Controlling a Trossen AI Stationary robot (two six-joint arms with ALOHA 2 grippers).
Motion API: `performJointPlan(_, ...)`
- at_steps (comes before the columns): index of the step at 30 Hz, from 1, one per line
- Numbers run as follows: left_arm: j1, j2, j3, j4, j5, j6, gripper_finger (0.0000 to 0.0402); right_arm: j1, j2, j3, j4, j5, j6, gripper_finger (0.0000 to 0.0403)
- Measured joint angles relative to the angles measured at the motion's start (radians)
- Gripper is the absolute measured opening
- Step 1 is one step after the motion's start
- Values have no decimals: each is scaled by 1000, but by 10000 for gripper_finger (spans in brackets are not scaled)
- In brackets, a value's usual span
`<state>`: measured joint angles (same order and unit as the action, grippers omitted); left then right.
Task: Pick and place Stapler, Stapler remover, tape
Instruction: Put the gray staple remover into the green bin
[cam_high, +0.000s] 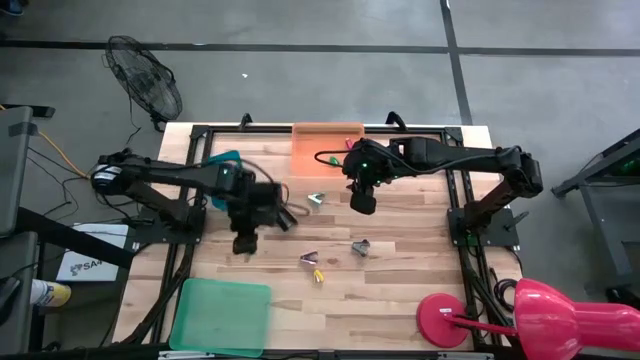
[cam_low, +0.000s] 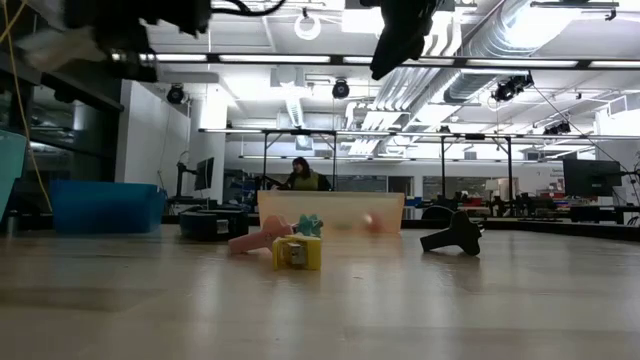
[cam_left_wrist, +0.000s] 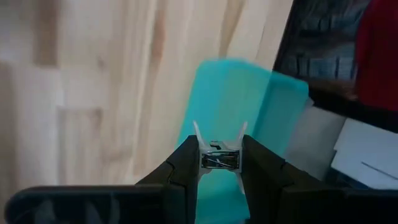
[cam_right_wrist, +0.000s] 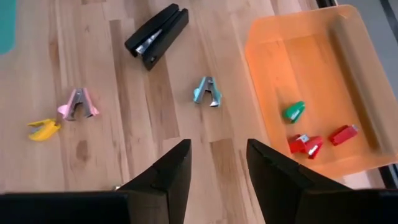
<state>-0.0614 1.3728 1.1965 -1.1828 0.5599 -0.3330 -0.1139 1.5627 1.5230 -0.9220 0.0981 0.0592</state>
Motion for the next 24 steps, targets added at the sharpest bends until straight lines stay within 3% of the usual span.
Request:
performJointPlan(15, -326, 0, 0, 1, -124, -535, 84, -48, 0, -1, -32, 0, -42, 146)
performJointPlan(24, -537, 0, 0, 64, -182, -1001, 84, -94, 0, -1, -41, -28, -158, 146)
